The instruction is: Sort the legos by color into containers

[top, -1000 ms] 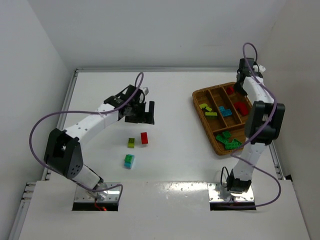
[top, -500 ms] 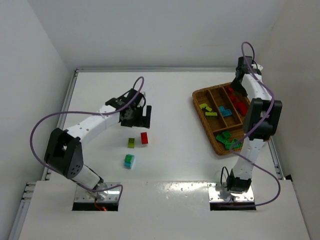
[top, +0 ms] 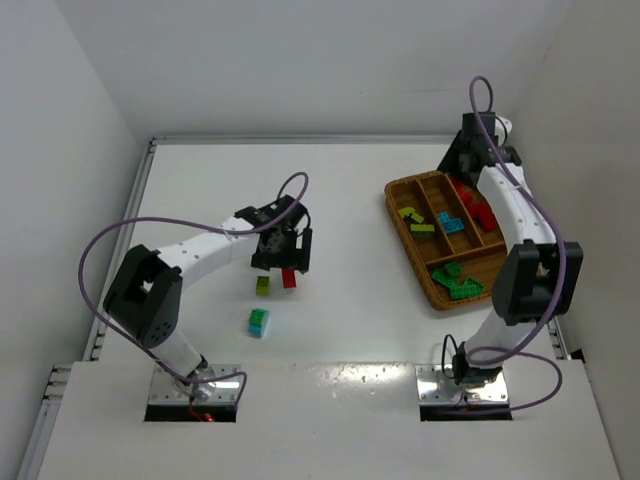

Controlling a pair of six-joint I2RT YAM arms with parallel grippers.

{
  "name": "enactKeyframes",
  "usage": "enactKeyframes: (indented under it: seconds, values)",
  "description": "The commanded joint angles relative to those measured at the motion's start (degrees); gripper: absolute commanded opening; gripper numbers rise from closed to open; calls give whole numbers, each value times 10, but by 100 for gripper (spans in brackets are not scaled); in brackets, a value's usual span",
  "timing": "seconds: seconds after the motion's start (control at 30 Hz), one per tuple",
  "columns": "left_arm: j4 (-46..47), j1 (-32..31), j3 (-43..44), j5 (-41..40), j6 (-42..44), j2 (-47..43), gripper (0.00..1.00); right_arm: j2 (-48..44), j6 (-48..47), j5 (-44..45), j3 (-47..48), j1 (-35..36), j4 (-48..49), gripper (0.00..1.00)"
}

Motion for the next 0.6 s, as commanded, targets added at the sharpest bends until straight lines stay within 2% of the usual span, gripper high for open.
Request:
enactKeyframes:
  seconds: [0.0,0.1,0.17,0.2,0.3,0.33,0.43,0.57]
  values:
    - [6,-1,0,-34,-23,-27,93,-24,-30,-67,-21,66,4,65]
    - [6,51,-7,15,-10,-82,94,-37,-30,-112,-57,138,-2,70]
    - [6,103,-7,39,8,-121,95,-48,-14,-126,-94,225,13,78]
    - [1,122,-7,58,8,-132,95,-48,0,-126,-109,285,13,78]
    - [-6,201,-14,81,16,-153,95,-32,12,-144,-115,380,38,98]
    - [-6,223,-21,88,16,-161,95,-21,17,-130,-98,438,32,100]
    - [0,312,-44,95,5,-166,95,30,30,-119,-65,504,32,100]
    - [15,370,-69,117,-2,-189,95,83,37,-140,-38,531,60,100]
